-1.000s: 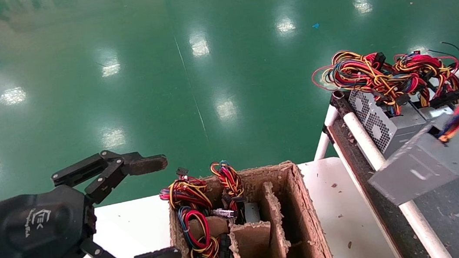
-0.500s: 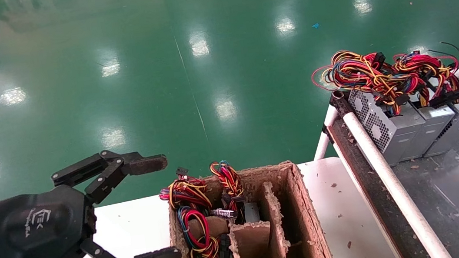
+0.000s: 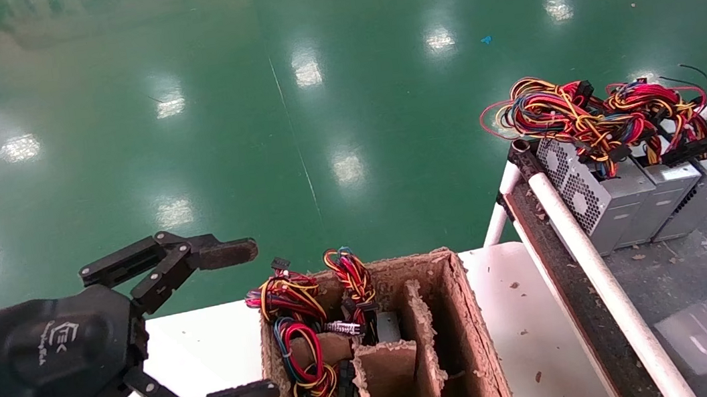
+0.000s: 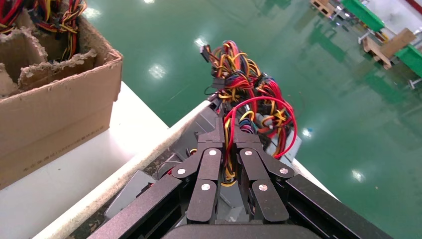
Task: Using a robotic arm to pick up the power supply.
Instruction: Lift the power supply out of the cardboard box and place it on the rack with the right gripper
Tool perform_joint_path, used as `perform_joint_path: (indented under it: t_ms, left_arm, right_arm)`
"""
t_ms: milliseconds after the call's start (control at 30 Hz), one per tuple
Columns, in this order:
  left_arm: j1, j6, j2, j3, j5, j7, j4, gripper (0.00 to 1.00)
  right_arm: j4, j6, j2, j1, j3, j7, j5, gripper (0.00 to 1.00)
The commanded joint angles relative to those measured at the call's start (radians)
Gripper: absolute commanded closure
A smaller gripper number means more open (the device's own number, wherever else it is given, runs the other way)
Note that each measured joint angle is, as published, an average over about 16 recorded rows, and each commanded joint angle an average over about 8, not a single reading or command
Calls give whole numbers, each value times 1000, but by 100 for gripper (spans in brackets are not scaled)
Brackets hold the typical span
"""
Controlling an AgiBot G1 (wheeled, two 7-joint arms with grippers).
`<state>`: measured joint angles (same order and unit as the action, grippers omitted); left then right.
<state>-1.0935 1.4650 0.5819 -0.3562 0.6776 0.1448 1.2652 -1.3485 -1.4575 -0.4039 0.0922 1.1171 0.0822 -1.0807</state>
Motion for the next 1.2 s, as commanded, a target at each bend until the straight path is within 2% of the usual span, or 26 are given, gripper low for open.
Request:
perform_joint_path:
  t_ms: [33, 367, 667, 967, 1200]
  left_arm:
    - [0, 0, 0, 0, 0, 0, 0, 0]
    - [0, 0, 0, 0, 0, 0, 0, 0]
    - [0, 0, 0, 0, 0, 0, 0, 0]
    - [0, 0, 0, 0, 0, 0, 0, 0]
    - [0, 0, 0, 0, 0, 0, 0, 0]
  right_arm:
    - [-3, 17, 6, 7, -30, -19, 2, 100]
    - [-8, 120, 61, 76, -224, -68, 73, 100]
    - [-9, 254, 106, 161, -442, -108, 150, 100]
    - [-10, 372, 123, 296, -684, -150, 228, 100]
    - [-6, 440, 101, 433, -853, -167, 236, 100]
